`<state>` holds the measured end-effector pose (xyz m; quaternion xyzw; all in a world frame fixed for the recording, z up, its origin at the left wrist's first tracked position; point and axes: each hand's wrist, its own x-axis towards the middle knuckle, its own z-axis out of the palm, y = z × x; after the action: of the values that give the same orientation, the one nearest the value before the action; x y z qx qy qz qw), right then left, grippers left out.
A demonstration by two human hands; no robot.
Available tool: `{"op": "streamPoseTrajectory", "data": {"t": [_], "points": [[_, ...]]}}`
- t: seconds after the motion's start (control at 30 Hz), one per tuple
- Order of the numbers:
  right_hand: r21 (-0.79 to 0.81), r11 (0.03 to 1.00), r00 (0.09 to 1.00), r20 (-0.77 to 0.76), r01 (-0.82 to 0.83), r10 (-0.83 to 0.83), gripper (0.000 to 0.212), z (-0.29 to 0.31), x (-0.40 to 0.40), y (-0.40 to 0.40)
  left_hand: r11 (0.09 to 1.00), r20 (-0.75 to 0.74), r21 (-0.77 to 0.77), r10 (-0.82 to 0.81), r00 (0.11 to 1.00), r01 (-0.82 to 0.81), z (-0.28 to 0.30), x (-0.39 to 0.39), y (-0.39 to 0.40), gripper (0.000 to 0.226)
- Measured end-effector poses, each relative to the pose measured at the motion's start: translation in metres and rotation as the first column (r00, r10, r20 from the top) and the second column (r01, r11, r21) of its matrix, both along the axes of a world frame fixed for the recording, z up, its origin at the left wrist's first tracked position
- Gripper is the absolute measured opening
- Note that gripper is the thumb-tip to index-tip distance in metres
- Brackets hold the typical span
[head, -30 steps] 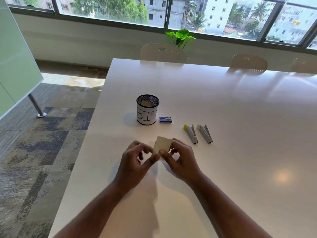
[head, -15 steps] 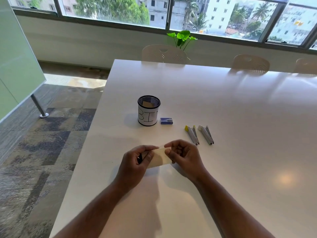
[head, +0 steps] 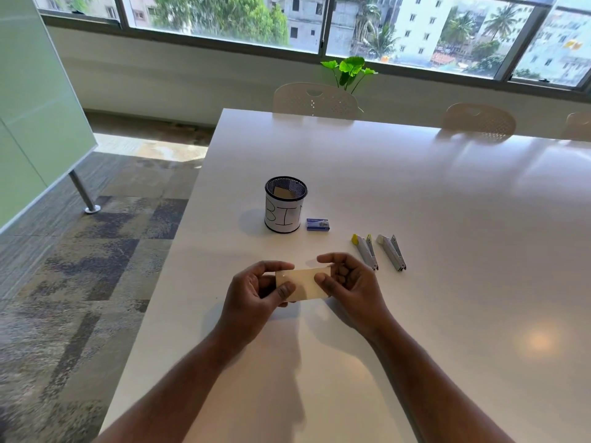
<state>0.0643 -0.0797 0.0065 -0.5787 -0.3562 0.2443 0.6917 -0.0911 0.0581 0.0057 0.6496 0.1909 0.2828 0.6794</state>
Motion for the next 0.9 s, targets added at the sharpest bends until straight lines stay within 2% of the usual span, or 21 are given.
{"op": "streamPoseTrajectory", "data": {"t": [0.1,0.27,0.53,0.7,0.83,0.9], "points": [[-0.090,0.995,0.997,0.069,-0.038,0.045,0.039,-0.0027,-0.0011,0.0004,1.000,0.005,-0.007,-0.009,1.000,0.009,0.0009,-0.0011,-0.0005,0.029],[-0.208,0.978,0.982,0.184,0.001,0.038,0.061,-0.0063,-0.0011,0.0017,0.999,-0.020,-0.001,-0.035,0.999,0.035,0.0016,-0.0025,-0.0012,0.028],[-0.219,0.973,0.992,0.075,-0.079,0.098,0.018,-0.0040,0.0022,0.0002,1.000,-0.042,0.014,-0.025,0.999,0.025,0.0021,-0.0014,-0.0020,0.026],[-0.188,0.977,0.993,0.023,-0.105,0.112,0.017,-0.0040,0.0021,0.0008,0.999,-0.050,0.016,-0.029,0.998,0.030,0.0027,-0.0020,-0.0022,0.027],[-0.189,0.976,0.991,0.052,-0.108,0.120,0.018,-0.0056,0.0040,-0.0006,1.000,-0.048,0.012,-0.027,0.999,0.027,0.0028,-0.0029,-0.0025,0.027],[-0.176,0.978,0.988,0.082,-0.113,0.129,0.025,-0.0061,0.0047,-0.0013,1.000,-0.045,0.014,-0.023,0.999,0.024,0.0019,-0.0026,-0.0019,0.027]]}}
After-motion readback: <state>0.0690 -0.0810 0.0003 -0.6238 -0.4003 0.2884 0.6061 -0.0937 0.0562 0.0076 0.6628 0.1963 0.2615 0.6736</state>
